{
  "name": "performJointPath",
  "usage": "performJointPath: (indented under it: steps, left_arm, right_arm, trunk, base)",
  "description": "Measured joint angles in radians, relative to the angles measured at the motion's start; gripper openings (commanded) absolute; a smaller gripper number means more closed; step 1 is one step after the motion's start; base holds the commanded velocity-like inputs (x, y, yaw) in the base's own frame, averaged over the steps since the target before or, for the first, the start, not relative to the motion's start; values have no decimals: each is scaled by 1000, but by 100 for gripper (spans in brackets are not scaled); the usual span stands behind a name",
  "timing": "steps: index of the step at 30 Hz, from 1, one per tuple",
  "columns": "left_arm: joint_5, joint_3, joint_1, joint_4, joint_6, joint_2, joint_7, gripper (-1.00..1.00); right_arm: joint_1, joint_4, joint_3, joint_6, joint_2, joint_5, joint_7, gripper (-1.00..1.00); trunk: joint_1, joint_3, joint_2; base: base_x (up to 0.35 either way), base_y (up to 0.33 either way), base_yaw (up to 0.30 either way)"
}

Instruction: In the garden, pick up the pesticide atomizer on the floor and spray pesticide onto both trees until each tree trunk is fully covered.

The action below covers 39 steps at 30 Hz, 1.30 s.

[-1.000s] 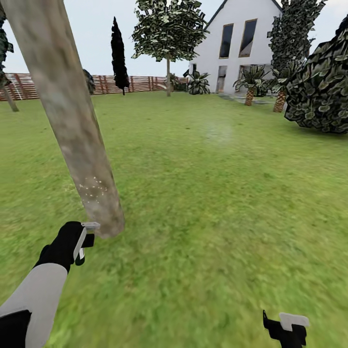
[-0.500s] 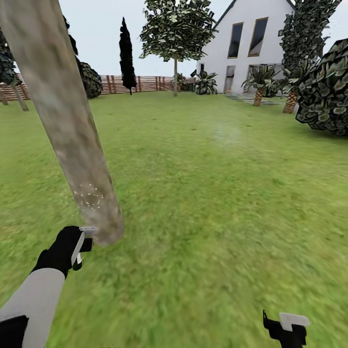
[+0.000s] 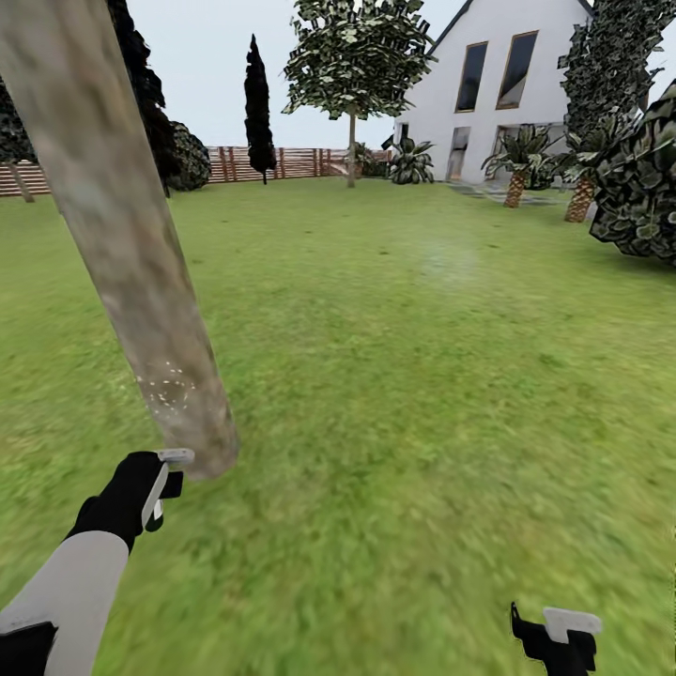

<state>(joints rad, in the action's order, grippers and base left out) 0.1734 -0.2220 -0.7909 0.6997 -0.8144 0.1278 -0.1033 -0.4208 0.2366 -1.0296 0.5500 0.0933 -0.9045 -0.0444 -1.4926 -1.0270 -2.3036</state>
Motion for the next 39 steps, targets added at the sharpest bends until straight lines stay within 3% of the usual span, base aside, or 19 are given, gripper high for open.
performJointPath:
  steps: [17,31,39]
  left_arm:
    - [1,-1,0,12,0,0,0,-100]
    - [-1,-6,0,13,-2,-1,0,-100]
    - [-1,-2,0,12,-1,-2,1,-100]
  right_arm:
    - [0,0,0,0,-1,0,1,100]
    - [0,0,1,0,-2,0,1,100]
    - [0,0,1,0,-2,-1,1,100]
  trunk:
    - [0,0,0]
    - [0,0,0]
    - [0,0,0]
  base:
    - [18,-270,6]
    - [191,-222,260]
    - [166,-227,5]
